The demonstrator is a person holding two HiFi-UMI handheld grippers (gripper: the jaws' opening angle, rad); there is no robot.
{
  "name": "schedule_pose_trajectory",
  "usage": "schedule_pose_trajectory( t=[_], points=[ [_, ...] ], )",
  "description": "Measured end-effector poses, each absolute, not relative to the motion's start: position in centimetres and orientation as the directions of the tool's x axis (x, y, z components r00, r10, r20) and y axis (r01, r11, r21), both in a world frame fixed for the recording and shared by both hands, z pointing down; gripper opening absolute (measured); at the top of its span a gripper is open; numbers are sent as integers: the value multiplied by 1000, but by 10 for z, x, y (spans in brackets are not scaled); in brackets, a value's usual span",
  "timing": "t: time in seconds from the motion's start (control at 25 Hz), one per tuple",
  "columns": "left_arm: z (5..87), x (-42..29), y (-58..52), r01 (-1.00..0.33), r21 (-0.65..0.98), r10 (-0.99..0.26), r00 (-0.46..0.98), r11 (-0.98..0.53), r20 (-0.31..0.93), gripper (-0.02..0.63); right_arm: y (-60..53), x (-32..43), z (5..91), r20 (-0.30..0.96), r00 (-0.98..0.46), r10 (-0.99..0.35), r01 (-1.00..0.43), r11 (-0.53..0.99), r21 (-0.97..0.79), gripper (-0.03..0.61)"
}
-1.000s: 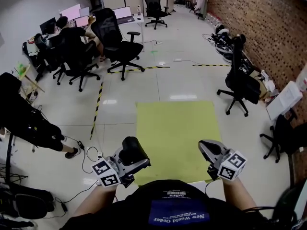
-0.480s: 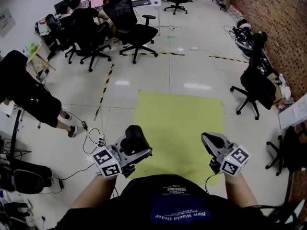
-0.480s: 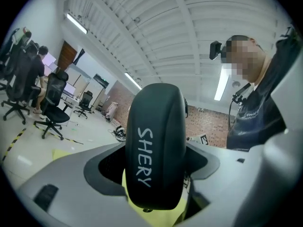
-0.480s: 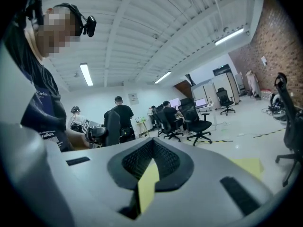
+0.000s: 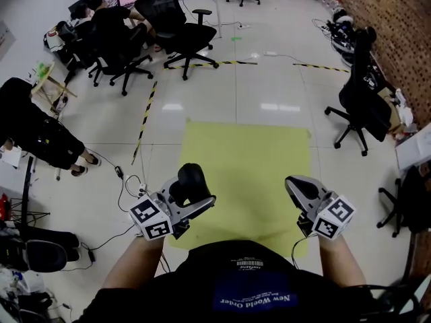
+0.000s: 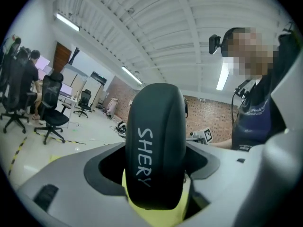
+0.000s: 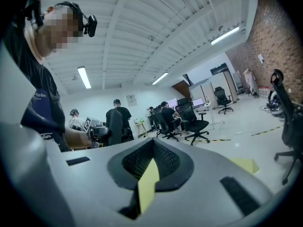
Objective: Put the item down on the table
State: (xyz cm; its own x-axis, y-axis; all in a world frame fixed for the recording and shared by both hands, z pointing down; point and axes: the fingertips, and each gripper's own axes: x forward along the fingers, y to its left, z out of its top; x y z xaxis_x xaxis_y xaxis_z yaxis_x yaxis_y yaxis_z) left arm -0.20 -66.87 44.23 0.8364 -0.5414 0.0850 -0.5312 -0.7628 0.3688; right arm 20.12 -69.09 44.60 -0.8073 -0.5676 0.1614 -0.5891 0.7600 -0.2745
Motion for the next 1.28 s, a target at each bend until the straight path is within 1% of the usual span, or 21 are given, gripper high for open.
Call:
schedule_pose_trajectory(
  t=[0.08,0.2,0.32,0.4,0.64,0.76,0.92,1.16,1.28],
  points=[
    [445,-1,-682,-551,281,-527,834,-786,162,356,-692,206,444,163,-801,-576,-597,754,-273,-14],
    [468,5,-702,-543,143,-475,813,-828,336,356,-691,208,448,169,-792,-587,-610,744,-273,-14],
    [512,19,-718,-474,50,-383,764,-879,519,355,-692,208,458,184,-785,-592,-619,731,-286,-14],
    [546,28,-728,-418,7,-326,718,-908,615,356,-692,208,468,198,-781,-592,-624,725,-294,-14],
    [647,47,-741,-269,-53,-196,537,-962,820,356,-690,213,506,229,-775,-589,-632,707,-317,-14],
    [688,50,-738,-186,-80,-155,435,-979,887,355,-689,214,526,244,-770,-589,-637,694,-337,-14],
    [730,54,-736,-101,-112,-139,337,-989,931,355,-686,218,548,266,-768,-583,-640,679,-361,-14],
    [766,57,-747,-62,-123,-134,234,-990,963,356,-688,225,571,279,-765,-580,-642,658,-393,-14],
    [778,56,-749,-47,-121,-128,205,-992,970,356,-687,222,577,283,-769,-574,-638,657,-402,-14]
  ],
)
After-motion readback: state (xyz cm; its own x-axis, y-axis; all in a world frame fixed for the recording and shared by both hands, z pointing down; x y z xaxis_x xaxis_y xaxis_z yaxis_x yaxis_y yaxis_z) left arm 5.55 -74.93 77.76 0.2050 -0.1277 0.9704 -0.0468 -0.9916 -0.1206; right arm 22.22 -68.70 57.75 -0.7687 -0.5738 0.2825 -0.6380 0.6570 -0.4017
